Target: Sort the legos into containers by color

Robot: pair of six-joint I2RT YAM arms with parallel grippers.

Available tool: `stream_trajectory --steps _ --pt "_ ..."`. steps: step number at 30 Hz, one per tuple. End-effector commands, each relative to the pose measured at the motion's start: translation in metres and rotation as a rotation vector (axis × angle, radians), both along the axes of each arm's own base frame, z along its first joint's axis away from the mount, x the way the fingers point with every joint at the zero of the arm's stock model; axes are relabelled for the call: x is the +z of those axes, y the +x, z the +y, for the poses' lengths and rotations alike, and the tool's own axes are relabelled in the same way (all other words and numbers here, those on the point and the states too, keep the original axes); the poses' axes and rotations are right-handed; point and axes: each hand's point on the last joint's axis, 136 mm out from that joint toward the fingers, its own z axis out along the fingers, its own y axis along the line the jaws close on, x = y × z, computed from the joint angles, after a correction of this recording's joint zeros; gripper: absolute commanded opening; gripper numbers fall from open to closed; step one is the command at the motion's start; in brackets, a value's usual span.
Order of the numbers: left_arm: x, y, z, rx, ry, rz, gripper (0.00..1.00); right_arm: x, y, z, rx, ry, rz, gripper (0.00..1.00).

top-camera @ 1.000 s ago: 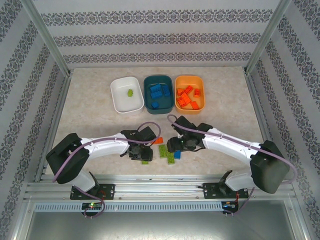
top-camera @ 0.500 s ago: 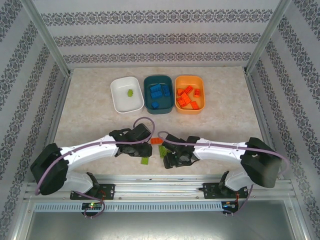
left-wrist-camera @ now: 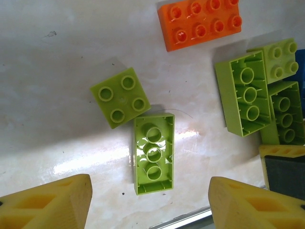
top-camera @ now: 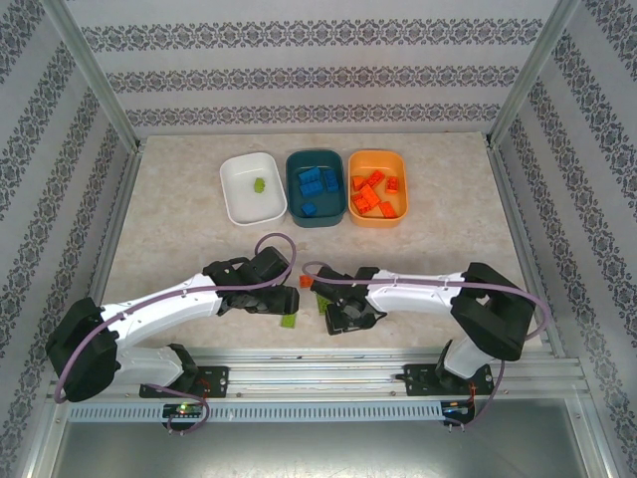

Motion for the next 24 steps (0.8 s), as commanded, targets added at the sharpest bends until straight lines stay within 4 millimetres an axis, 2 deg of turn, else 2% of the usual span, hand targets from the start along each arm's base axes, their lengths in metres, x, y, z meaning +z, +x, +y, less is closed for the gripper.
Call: stream_trajectory --steps 1,10,12,15,24 --pt "-0.004 -0.003 0.013 0.002 0.043 0.006 0.68 -0.01 0.023 0.018 0.004 0.03 -0.079 0.51" --pt "-0.009 -0.006 0.015 -0.01 0.046 0.013 0.77 0.003 0.029 0.022 0.007 0.056 -0.119 0.43" --pt "-0.011 -0.006 0.014 -0.011 0.046 0.017 0.78 0.005 0.028 0.021 0.006 0.056 -0.119 0.44" --pt "-0.012 -0.006 0.014 -0.013 0.044 0.018 0.78 0.006 0.028 0.019 0.005 0.05 -0.123 0.52" --pt "-0.011 -0.007 0.017 -0.011 0.05 0.012 0.8 0.013 0.036 0.02 0.019 0.034 -0.157 0.51"
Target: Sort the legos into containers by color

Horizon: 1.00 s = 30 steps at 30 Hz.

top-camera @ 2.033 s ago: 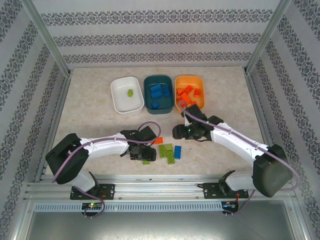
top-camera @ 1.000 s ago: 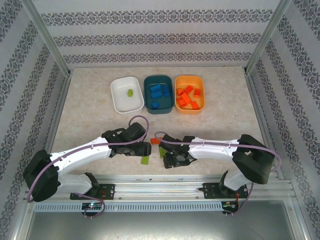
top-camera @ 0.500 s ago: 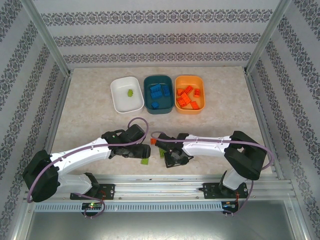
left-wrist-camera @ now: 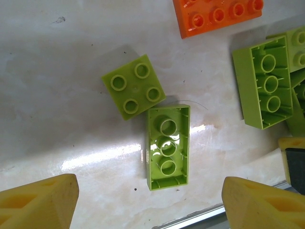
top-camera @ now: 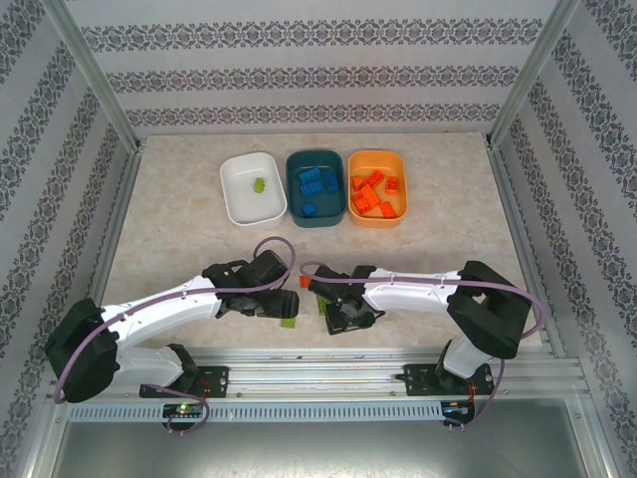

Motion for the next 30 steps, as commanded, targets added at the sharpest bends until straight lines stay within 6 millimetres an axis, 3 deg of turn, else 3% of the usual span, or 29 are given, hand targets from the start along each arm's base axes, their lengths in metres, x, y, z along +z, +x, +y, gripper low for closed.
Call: stream_trajectory --steps 1,7,20,24,30 --pt "-0.002 -0.001 0.01 0.004 0.024 0.0 0.8 0.012 0.036 0.019 0.011 0.047 -0.165 0.51" --pt "-0.001 -0.001 0.013 0.014 0.023 -0.011 0.8 0.017 0.042 0.018 0.033 0.021 -0.194 0.48" --pt "-0.002 -0.002 0.013 0.017 0.019 -0.006 0.81 -0.002 0.034 0.013 0.025 0.002 -0.145 0.47" --pt "-0.003 -0.001 0.013 0.019 0.02 -0.008 0.81 0.005 0.033 0.006 0.014 0.001 -0.164 0.38" --pt "0.0 0.002 0.012 0.018 0.014 -0.021 0.81 0.029 0.035 -0.003 -0.009 0.027 -0.204 0.33"
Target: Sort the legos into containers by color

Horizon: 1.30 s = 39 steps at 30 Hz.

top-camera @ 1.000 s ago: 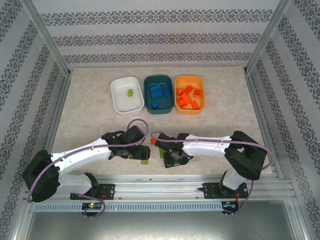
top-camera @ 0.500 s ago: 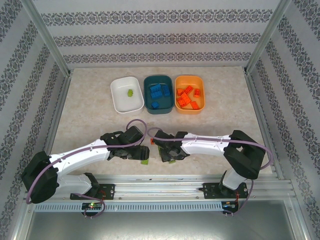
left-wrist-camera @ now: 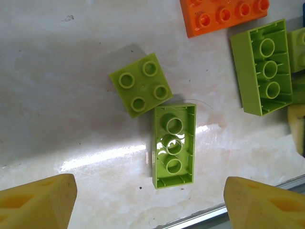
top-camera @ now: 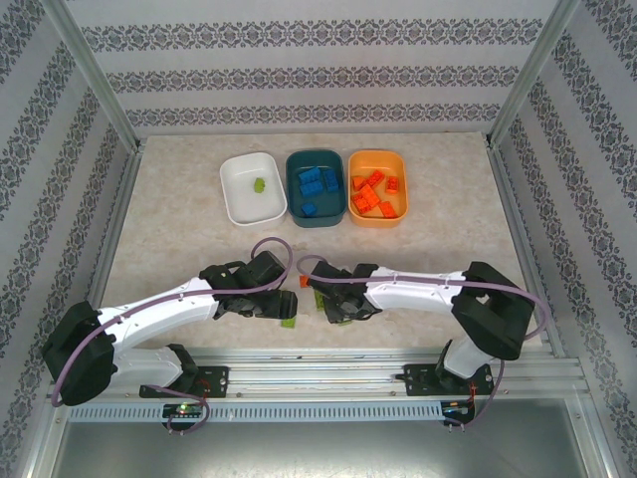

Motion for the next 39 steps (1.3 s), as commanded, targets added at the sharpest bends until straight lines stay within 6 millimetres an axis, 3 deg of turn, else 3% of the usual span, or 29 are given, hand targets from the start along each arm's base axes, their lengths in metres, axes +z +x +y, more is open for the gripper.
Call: stream_trajectory --steps 1,5,9,14,20,23,28,30,39 --pt "0.003 0.004 0.008 0.015 0.015 -0.023 0.81 0.019 0.005 -0.012 -0.042 0.015 -0.035 0.33" --pt "0.017 0.008 0.017 0.039 0.013 -0.078 0.81 0.058 0.014 -0.001 -0.063 0.183 -0.065 0.33" --pt "0.038 0.012 0.028 0.049 -0.007 -0.167 0.82 0.103 0.041 0.022 -0.065 0.416 -0.087 0.34" --pt "0.064 0.008 0.044 0.089 -0.081 -0.295 0.85 0.152 0.092 0.056 -0.039 0.647 -0.12 0.34" --pt "0.073 -0.001 0.077 0.2 -0.095 -0.362 0.92 0.175 0.161 0.106 0.024 0.795 -0.113 0.34" --pt "0.072 -0.005 0.09 0.255 -0.078 -0.357 1.0 0.174 0.195 0.129 0.034 0.839 -0.096 0.34" --pt "0.058 -0.014 0.12 0.379 0.047 -0.281 1.0 0.167 0.242 0.16 0.044 0.865 -0.087 0.34" --pt "0.054 -0.016 0.126 0.396 0.108 -0.241 1.0 0.155 0.258 0.171 0.043 0.852 -0.078 0.34" --pt "0.048 -0.006 0.109 0.337 0.113 -0.19 1.0 0.119 0.302 0.199 0.023 0.823 -0.045 0.36"
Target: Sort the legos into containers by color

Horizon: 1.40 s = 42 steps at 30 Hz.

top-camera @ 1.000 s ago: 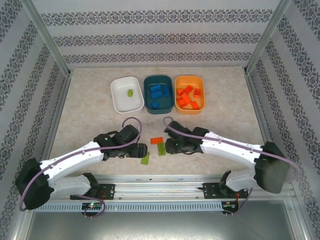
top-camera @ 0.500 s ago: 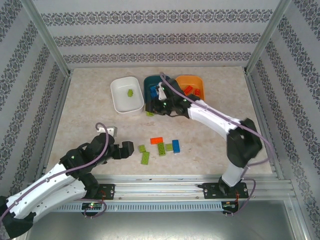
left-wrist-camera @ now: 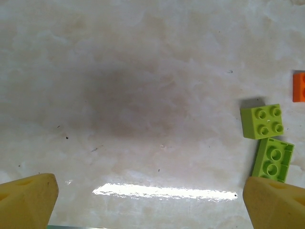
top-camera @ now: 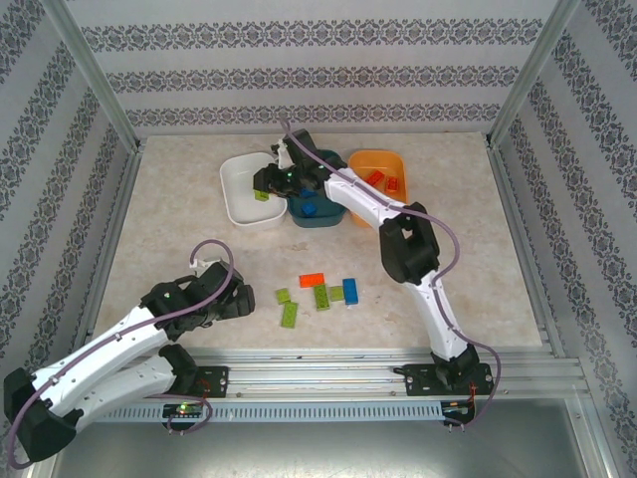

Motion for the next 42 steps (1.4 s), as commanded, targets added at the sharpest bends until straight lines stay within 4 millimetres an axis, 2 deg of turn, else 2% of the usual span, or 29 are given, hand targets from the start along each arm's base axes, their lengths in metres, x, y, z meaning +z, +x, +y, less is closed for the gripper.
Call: stream_trajectory --steps 1,3,7,9,13,15,16,18,20,24,27,30,36,39,42 --pt "0.01 0.003 -0.003 -0.006 -0.03 -0.009 1.0 -0.005 0.005 0.003 0.023 -0.014 0.023 0.37" --pt "0.01 0.004 -0.01 -0.026 -0.069 -0.012 1.0 -0.009 0.01 0.006 0.022 -0.019 0.028 0.42" --pt "0.008 0.005 -0.023 -0.055 -0.158 -0.01 1.0 -0.003 0.015 0.006 0.023 -0.013 0.021 0.53" --pt "0.007 0.006 -0.03 -0.077 -0.182 -0.002 1.0 0.005 0.016 0.003 0.02 -0.01 0.012 0.59" --pt "0.007 0.01 -0.05 -0.149 -0.226 0.015 0.99 0.031 0.007 -0.008 0.029 -0.011 -0.018 0.59" --pt "0.005 0.013 -0.059 -0.181 -0.232 0.037 0.99 0.052 -0.003 -0.019 0.027 -0.008 -0.057 0.59" --pt "0.003 0.014 -0.063 -0.196 -0.232 0.053 0.98 0.057 -0.009 -0.026 0.025 -0.015 -0.065 0.59" --pt "-0.002 0.017 -0.073 -0.226 -0.229 0.089 0.96 0.071 -0.024 -0.05 -0.005 -0.032 -0.095 0.59" --pt "-0.01 0.02 -0.08 -0.25 -0.217 0.118 0.94 0.076 -0.042 -0.077 -0.039 -0.044 -0.112 0.6" --pt "-0.022 0.023 -0.101 -0.308 -0.193 0.155 0.89 0.069 -0.086 -0.132 -0.094 -0.079 -0.106 0.6" --pt "-0.034 0.025 -0.117 -0.346 -0.157 0.185 0.85 0.052 -0.122 -0.167 -0.123 -0.14 -0.092 0.61" --pt "-0.046 0.025 -0.132 -0.375 -0.117 0.215 0.81 0.033 -0.154 -0.191 -0.139 -0.178 -0.064 0.61" --pt "-0.066 0.026 -0.145 -0.383 -0.062 0.254 0.73 0.008 -0.193 -0.215 -0.164 -0.191 -0.018 0.61" --pt "-0.072 0.026 -0.149 -0.387 -0.059 0.27 0.67 0.004 -0.201 -0.222 -0.177 -0.198 -0.015 0.61" --pt "-0.078 0.025 -0.152 -0.393 -0.053 0.284 0.66 0.002 -0.202 -0.225 -0.182 -0.2 -0.015 0.61"
